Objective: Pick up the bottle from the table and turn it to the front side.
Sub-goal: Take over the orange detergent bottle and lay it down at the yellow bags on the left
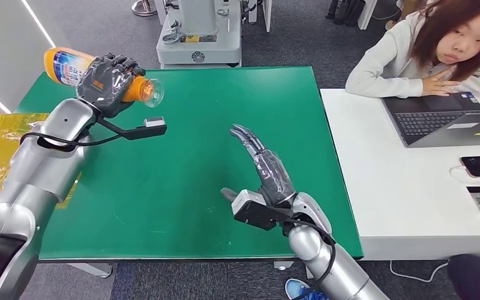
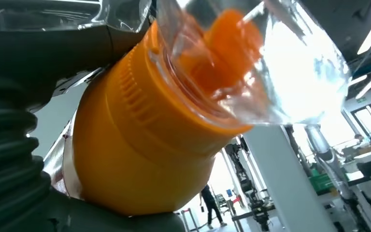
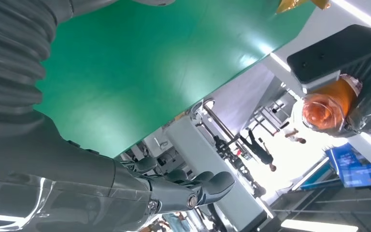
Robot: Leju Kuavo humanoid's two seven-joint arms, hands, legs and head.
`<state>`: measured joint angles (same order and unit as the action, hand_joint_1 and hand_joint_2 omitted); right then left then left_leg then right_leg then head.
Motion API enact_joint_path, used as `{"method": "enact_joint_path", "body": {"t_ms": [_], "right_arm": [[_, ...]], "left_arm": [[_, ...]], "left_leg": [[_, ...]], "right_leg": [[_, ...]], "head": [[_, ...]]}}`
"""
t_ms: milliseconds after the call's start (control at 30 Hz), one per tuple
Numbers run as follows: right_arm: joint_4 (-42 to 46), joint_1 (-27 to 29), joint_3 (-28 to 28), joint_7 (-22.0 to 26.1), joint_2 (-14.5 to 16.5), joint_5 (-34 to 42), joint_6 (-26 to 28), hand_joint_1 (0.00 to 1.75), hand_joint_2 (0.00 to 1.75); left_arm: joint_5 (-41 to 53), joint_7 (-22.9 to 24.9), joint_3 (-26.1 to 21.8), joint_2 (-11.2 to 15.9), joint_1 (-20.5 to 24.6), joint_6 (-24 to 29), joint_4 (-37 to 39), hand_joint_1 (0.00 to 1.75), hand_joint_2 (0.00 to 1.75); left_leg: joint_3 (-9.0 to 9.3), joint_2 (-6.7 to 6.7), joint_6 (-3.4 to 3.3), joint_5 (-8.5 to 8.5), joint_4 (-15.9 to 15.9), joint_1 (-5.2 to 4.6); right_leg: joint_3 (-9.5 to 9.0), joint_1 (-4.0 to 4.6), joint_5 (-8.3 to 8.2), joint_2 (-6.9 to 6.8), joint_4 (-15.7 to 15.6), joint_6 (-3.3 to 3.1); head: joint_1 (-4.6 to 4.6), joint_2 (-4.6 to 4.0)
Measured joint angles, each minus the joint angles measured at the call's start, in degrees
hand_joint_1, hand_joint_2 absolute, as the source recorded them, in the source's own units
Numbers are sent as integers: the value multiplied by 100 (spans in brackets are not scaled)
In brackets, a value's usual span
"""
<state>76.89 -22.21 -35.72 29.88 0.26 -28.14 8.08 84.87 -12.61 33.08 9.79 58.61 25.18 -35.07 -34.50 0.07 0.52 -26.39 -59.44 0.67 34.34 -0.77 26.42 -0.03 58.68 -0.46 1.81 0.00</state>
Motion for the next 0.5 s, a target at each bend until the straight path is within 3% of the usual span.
{"method": "enact_joint_path", "body": {"t_ms": [500], "right_arm": [[385,418,143,-116,-55,-108,128,0,175]], "left_arm": [[462,482,604,187,778,-843,1148,175,175]], "left_leg": [[0,4,1,0,2,0]], "right_leg": [[0,0,0,4,2,0]], "head": [[0,0]]}}
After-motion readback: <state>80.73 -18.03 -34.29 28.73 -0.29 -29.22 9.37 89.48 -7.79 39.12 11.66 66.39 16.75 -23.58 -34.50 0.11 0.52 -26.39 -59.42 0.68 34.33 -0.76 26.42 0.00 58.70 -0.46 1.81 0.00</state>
